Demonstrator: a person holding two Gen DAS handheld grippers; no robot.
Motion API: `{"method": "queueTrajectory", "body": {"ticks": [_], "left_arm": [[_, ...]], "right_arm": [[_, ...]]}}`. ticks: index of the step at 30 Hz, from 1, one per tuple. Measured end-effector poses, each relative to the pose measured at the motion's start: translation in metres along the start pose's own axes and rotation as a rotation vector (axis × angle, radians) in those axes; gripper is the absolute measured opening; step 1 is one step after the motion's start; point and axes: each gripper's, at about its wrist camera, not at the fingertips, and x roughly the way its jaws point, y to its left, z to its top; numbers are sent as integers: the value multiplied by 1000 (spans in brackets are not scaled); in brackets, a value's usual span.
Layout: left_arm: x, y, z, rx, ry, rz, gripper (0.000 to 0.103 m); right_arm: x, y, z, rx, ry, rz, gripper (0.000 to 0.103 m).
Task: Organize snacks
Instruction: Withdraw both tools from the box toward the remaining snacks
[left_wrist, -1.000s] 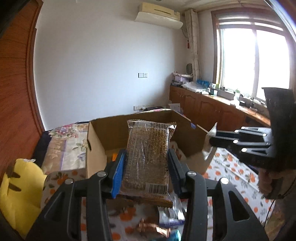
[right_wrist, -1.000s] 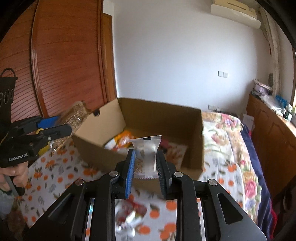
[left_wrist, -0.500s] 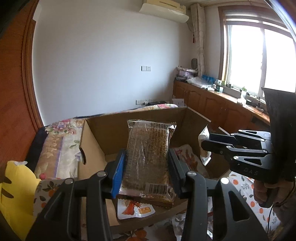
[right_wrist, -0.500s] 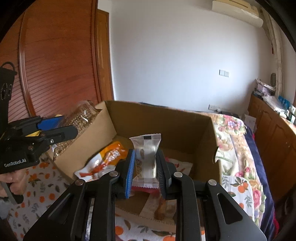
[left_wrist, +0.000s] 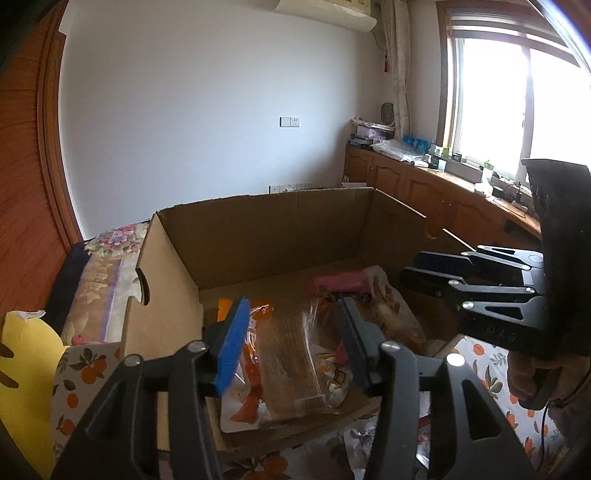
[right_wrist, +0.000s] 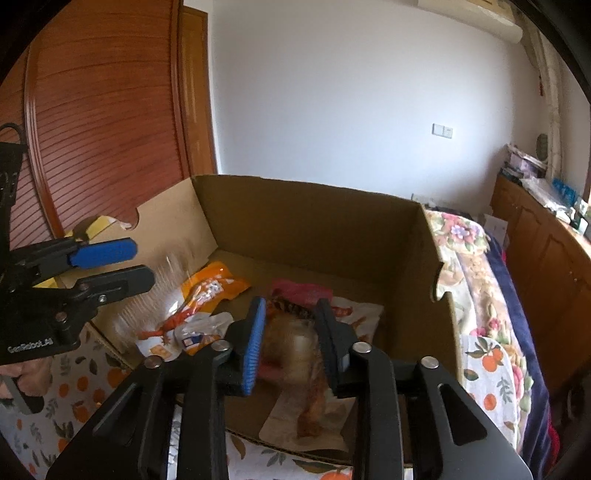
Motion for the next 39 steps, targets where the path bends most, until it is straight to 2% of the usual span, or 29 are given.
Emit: {"method": "queueTrajectory", "body": {"ticks": [8,17,24,26,32,39], "left_arm": [[-25,-1,-3,5,-19,6,56],[-77,-16,-18,22,6,27,56],[-115,-31,-24,31,49,42,57],[-128,-37,-27,24,65,23,57],[-170,-55,-29,37,49,23,60],[-186,-67,-34,30,42,29,61]], "right_arm": [[-22,10,-1,-16,-31,17,36],[-92,27,-7,-3,-56,25,39],[-149,30,-12,19,-37,-3,39],[-164,30,-12,25,-43,-9,40],[-199,37,-15,39,-48,-28,40],[-220,41,-20,56,-48,-22,40]]}}
